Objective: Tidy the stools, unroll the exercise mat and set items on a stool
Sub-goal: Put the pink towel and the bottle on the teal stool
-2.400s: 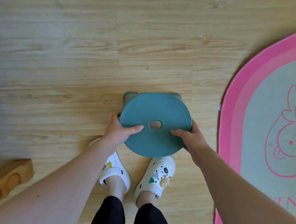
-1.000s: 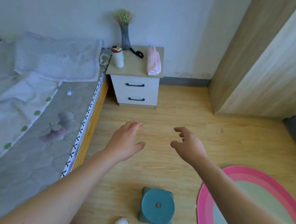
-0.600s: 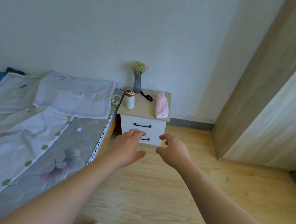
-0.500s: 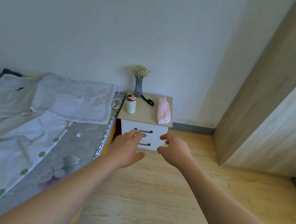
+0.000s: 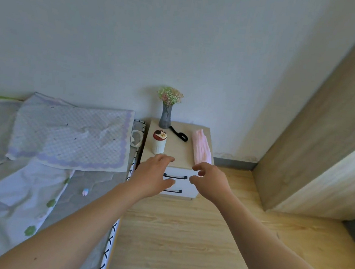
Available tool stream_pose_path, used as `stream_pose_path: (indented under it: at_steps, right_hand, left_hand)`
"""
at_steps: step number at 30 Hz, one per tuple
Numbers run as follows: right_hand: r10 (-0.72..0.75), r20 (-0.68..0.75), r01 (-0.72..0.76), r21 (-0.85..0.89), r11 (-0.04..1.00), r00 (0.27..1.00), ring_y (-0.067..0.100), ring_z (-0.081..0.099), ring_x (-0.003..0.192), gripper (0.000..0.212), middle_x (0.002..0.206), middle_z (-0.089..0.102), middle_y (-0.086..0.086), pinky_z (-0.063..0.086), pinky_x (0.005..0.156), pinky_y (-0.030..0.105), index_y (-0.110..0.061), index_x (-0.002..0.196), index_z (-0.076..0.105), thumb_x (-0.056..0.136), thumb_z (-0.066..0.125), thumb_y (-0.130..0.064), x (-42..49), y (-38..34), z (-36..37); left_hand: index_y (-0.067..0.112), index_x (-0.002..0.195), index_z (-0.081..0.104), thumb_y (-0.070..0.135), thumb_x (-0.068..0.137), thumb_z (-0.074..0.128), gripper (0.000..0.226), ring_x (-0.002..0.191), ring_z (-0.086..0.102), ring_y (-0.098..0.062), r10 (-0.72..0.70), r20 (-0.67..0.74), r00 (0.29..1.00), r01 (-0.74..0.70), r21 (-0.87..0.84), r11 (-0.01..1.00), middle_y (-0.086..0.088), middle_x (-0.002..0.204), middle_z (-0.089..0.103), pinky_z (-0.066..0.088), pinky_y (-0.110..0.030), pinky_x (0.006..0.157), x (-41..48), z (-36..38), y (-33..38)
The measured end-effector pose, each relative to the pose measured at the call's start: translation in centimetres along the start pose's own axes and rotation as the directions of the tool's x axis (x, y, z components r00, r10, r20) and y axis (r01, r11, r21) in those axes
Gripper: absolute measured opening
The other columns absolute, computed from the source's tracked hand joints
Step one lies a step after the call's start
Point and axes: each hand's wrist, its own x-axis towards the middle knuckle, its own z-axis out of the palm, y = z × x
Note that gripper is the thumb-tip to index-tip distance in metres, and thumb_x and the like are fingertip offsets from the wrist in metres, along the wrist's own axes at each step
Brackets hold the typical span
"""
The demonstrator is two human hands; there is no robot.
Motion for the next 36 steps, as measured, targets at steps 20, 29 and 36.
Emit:
stream_pose_path:
  at_steps: [20,29,36]
  right_hand:
    - [0.372,0.089,-0.382,0.173,0.908,0.924,0.011,0.050,0.082,0.058,0.131,0.056,0.004,0.038,0.063,0.024,-0.019,0.145,0.036,0.089,0.053,-0.023,35.4,16.2,-1.7]
    - [0.509,0.243,-0.542,0.089,0.836,0.826,0.025,0.052,0.110,0.055,0.134,0.050,0.009,0.036,0.077,0.028,-0.007,0.138,0.039,0.087,0.054,-0.018,48.2,22.7,3.8]
    - [0.578,0.297,-0.617,0.048,0.786,0.760,0.026,0.046,0.124,0.070,0.135,0.048,0.009,0.043,0.093,0.034,-0.005,0.141,0.033,0.081,0.064,-0.026,50.8,25.1,9.1]
  left_hand:
    - [0.028,0.145,0.028,0.034,0.089,0.060,0.064,0.133,0.034,-0.015,-0.262,0.328,0.908,0.346,-0.232,0.909,0.000,0.148,0.032,0.031,-0.025,0.100,33.9,13.1,-2.7]
    - [0.028,0.145,0.027,0.031,0.089,0.058,0.064,0.132,0.036,-0.015,-0.385,0.460,0.801,0.515,-0.198,0.834,-0.002,0.146,0.035,0.033,-0.026,0.098,44.7,21.1,-6.1]
    - [0.030,0.147,0.026,0.033,0.090,0.058,0.066,0.134,0.034,-0.015,-0.431,0.537,0.725,0.591,-0.163,0.790,-0.001,0.149,0.031,0.031,-0.027,0.101,47.3,24.5,-9.2]
